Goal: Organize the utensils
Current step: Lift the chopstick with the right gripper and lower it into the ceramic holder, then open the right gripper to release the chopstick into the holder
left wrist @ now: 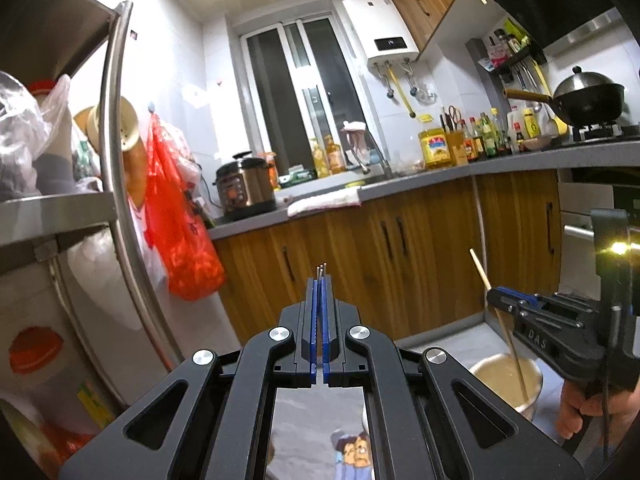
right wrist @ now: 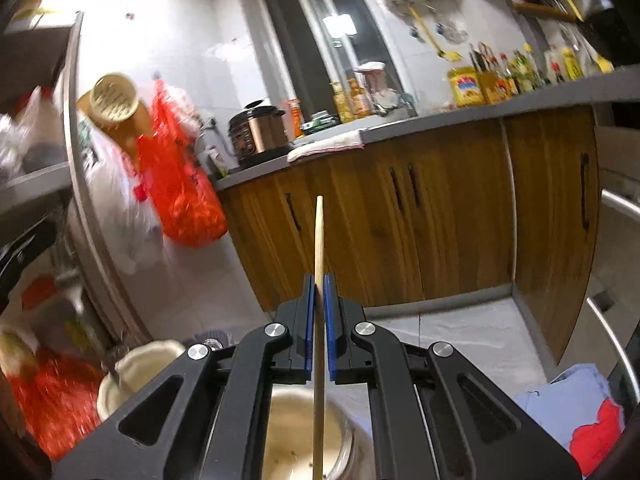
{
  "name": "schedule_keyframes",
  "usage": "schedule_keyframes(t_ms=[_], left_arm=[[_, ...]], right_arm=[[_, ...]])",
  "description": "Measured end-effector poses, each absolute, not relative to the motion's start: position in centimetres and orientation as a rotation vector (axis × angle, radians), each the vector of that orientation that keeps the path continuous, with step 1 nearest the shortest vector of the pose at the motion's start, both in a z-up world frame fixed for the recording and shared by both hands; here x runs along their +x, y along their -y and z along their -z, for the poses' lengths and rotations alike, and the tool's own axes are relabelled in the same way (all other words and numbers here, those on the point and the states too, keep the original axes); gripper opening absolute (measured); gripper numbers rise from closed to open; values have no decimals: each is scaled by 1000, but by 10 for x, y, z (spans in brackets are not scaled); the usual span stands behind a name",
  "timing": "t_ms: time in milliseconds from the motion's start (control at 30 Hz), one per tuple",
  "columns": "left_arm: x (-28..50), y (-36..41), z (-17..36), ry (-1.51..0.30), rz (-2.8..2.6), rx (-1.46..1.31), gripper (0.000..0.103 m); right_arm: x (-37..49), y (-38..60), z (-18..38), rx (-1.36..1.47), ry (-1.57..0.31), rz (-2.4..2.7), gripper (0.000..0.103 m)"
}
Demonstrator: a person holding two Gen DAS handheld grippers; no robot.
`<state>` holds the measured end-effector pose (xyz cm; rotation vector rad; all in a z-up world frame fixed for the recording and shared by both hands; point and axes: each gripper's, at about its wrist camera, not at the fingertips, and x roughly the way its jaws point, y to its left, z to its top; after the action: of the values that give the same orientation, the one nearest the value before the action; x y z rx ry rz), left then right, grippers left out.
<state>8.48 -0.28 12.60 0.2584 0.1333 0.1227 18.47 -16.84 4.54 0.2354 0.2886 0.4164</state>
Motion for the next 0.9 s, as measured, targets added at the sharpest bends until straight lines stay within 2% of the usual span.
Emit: schedule_keyframes(t_ms=[233, 900], left_arm=[[84, -1, -116, -176, -100, 245, 2], [91, -7, -101, -248, -66, 216, 3]], right_arm=[[157, 169, -43, 189, -268, -443, 5], [155, 176, -50, 238, -259, -473, 5]])
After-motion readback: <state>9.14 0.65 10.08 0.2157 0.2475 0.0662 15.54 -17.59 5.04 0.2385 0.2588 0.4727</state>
